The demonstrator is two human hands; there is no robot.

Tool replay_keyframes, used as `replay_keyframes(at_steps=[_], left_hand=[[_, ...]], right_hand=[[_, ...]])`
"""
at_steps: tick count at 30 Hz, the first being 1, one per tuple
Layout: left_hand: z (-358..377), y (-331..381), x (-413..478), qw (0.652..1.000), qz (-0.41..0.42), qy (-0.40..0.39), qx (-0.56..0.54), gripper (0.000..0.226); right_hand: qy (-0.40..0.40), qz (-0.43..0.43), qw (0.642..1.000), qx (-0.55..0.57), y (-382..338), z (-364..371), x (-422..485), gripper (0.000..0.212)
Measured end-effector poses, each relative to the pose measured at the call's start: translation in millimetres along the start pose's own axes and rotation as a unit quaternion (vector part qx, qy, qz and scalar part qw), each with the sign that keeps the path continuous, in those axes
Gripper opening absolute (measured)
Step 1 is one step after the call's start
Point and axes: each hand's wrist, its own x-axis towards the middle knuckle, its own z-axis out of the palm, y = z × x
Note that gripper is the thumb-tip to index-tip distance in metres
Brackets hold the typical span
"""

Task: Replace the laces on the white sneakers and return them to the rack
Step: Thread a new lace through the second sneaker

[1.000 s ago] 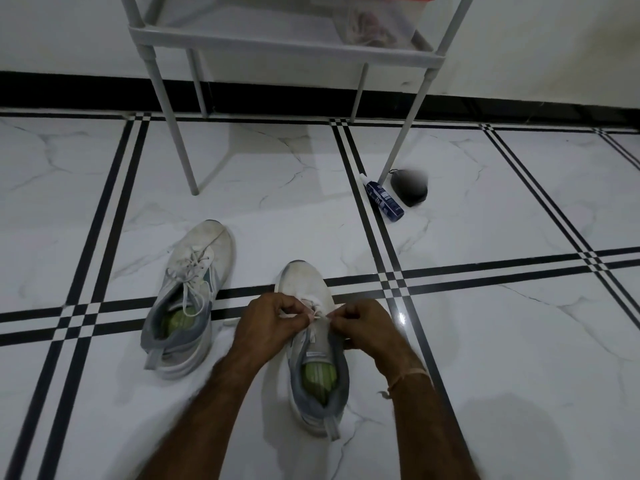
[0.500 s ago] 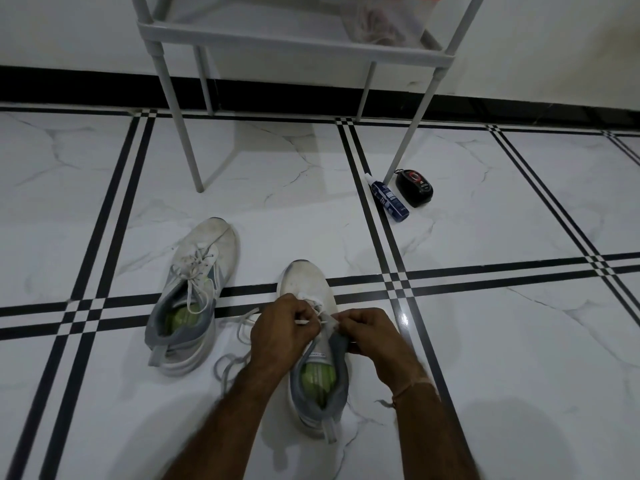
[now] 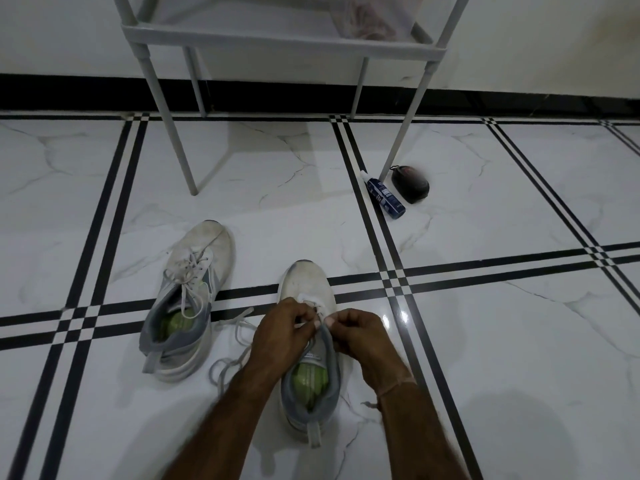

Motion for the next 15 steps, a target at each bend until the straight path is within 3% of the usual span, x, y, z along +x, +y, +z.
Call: replay_keyframes(at_steps=[3, 5, 7, 8, 10, 12, 15], left_hand=[[-5, 3, 0, 1.0, 0.007, -0.017, 0.018, 0.008], [-12, 3, 0, 1.0, 0.0, -0.027, 0.008, 0.011], [-18, 0, 1, 0.999, -0.011, -0.034, -0.034, 0.013], [-19, -1, 1, 0.997, -0.016, -0.038, -0.058, 0.014], [-20, 1, 1, 0.995, -0.028, -0.041, -0.081, 0.011], [-20, 3, 1, 0.995, -0.032, -0.034, -0.087, 0.009], [-24, 3, -2, 0.996, -0.03, -0.026, -0.079, 0.012]], right_hand=[[0.056, -0.026, 0.998, -0.02, -6, 9, 4, 0.012], [0.089, -0.032, 0.986, 0.135, -27, 0, 6, 0.018], [0.103, -0.08, 0.952, 0.276, -53, -16, 6, 0.021], [0.109, -0.109, 0.955, 0.252, -59, -25, 8, 0.019], [0.099, -0.15, 0.983, 0.049, -50, -24, 9, 0.014], [0.047, -0.139, 0.979, -0.14, -21, -13, 8, 0.01], [0.028, -0.13, 0.966, -0.223, 14, -1, 14, 0.012]])
